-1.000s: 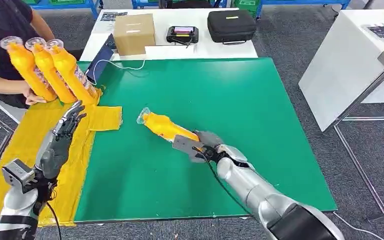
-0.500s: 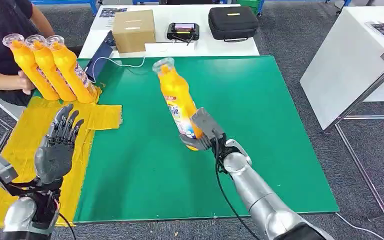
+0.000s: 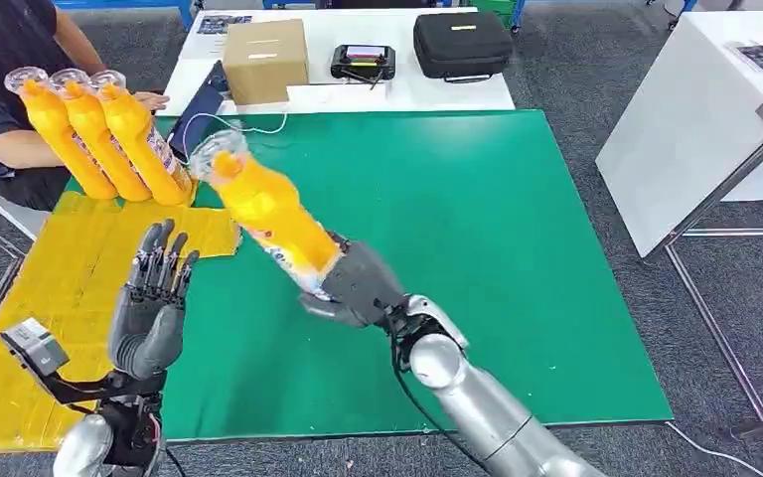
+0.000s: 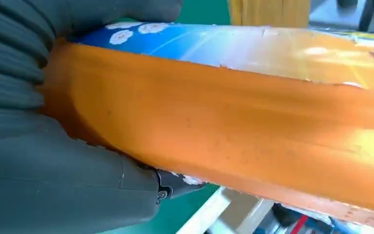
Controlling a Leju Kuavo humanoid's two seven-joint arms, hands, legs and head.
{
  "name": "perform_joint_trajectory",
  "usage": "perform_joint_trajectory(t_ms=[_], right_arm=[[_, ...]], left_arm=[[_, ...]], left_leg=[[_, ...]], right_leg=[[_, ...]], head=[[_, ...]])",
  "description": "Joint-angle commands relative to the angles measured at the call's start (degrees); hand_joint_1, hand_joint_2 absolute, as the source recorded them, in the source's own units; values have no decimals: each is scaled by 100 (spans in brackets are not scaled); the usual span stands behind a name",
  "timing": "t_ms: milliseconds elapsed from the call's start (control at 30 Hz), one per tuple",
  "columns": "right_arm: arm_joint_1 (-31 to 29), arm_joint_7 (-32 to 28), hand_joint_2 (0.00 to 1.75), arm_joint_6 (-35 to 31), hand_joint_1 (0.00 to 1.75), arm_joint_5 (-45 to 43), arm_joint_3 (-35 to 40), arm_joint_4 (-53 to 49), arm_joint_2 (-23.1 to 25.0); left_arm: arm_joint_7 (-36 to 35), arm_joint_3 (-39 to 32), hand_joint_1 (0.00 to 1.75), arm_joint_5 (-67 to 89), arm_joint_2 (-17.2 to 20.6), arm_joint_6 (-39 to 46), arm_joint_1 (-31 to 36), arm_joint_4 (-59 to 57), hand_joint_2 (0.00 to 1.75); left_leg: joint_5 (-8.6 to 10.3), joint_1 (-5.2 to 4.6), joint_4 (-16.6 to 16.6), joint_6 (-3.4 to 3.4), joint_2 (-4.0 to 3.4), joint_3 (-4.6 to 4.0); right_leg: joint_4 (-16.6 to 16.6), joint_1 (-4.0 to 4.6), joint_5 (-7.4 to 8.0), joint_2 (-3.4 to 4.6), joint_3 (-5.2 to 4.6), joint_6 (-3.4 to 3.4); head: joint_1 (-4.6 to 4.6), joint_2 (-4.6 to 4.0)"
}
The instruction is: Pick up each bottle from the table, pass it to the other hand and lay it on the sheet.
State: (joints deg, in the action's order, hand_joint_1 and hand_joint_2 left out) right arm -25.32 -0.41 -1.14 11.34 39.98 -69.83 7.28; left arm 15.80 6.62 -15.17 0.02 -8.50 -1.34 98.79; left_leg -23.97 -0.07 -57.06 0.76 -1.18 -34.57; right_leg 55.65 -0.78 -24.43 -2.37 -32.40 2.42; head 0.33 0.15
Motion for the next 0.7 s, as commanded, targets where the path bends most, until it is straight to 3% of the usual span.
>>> perform_joint_trajectory(t_ms=[33,633,667,700], right_arm=[[-274,120,175,371,175,47,1215,139,-55],[-314,172,175,1005,175,-76,2335,404,49],[-325,147,175,993,175,-108,2344,439,52],[-333,138,175,982,175,-115,2341,444,45]], left_arm=[[63,156,0,68,33,65,9,32,175],[295,544,0,713,402,-553,131,10,175],[390,609,175,786,478,-704,140,-23,175],[443,644,175,827,532,-814,148,-44,175]], left_leg=[[-7,4,-1,-3,1,11],[-3,4,5,-5,12,13],[-8,6,2,-8,16,21],[-3,4,4,-5,9,11]], right_leg=[[-2,1,-5,19,12,-6],[-5,1,-5,10,16,-8],[-3,2,-10,15,25,-12],[-4,1,-4,13,13,-8]], head=[[0,0],[0,0],[0,0],[2,0]])
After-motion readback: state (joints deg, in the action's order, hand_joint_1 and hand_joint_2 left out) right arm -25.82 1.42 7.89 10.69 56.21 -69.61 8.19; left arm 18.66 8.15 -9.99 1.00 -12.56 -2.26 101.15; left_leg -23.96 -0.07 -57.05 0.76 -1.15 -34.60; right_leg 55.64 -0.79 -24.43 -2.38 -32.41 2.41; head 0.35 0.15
